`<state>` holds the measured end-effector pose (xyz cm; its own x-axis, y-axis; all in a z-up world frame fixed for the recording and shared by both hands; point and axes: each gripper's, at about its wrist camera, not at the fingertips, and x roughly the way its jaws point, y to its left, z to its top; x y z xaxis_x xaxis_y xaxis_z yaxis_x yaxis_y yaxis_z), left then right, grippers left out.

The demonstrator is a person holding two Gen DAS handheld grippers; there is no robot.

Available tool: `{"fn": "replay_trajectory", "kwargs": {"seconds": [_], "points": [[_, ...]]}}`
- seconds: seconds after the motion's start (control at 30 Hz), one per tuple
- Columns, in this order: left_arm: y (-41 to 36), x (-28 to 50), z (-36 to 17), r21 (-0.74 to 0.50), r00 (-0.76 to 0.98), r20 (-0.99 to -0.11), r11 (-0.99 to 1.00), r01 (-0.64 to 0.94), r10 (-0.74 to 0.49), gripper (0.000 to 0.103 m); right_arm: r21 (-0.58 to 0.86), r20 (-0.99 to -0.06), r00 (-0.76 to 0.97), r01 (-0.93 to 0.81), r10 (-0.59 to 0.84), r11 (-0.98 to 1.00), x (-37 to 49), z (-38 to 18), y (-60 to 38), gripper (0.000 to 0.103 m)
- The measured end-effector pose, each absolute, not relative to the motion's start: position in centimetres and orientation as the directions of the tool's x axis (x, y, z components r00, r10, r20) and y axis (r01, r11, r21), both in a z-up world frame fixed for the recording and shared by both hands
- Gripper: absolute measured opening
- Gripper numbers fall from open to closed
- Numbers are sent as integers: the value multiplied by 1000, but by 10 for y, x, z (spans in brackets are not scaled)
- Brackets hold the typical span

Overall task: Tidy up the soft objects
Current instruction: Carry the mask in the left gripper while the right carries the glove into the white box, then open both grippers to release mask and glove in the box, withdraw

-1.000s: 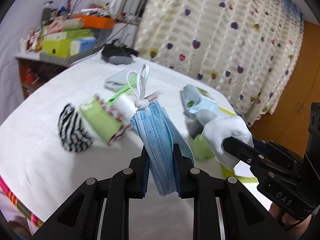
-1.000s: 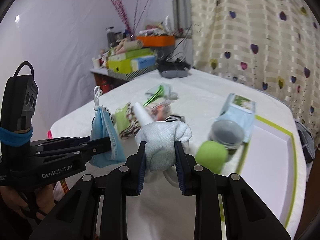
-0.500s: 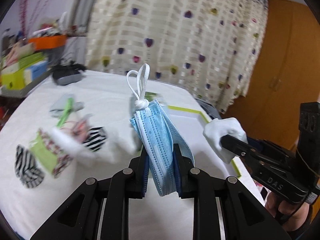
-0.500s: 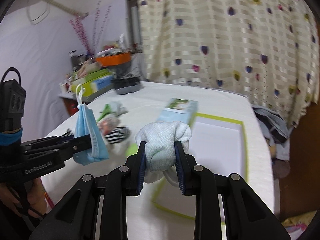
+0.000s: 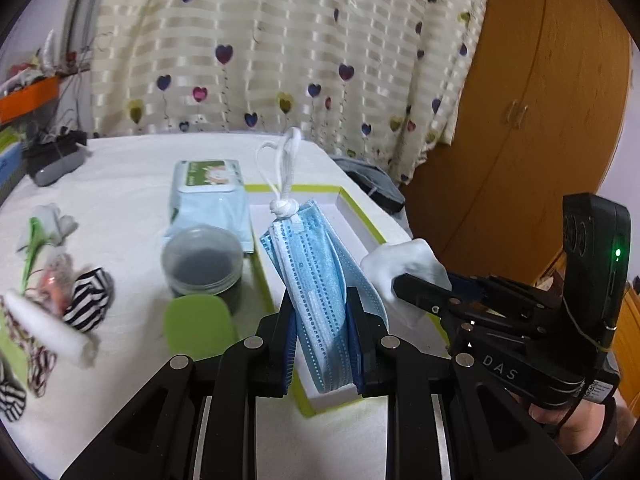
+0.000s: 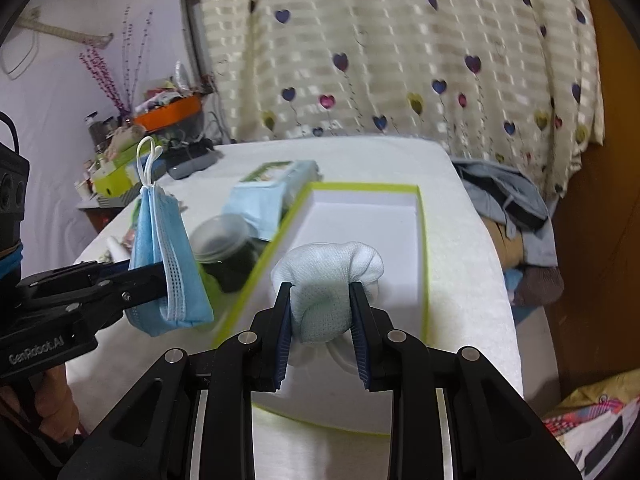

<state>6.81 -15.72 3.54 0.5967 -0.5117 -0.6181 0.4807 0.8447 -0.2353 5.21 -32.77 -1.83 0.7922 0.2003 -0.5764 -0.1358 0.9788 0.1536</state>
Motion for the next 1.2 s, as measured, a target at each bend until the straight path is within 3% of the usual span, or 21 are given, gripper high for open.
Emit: {"fn": "replay_trajectory", "kwargs": {"seconds": [0.47,0.63,0.67,0.77,1.2], "points": [[-195,109,2,-258,479,-704,817,515,-524,21,190,-639,740,-114,211,975,84,-45,-346,32],[-202,120,-8,-259,459,-722,817,515,-518,31,156,-647,740,-110,186,982,91,-48,-346,37],[-203,121,-9,-261,458,-723,818,512,-517,34,149,-649,739,-108,179,983,92,-49,-346,43],[-201,123,-8,-269,460,-715,815,513,-526,38,130,-644,748,-100,161,986,92,-47,-346,47],[-194,103,16,-252,526,-661,818,517,-536,42,116,-596,791,-86,138,990,71,-21,-347,48]]}}
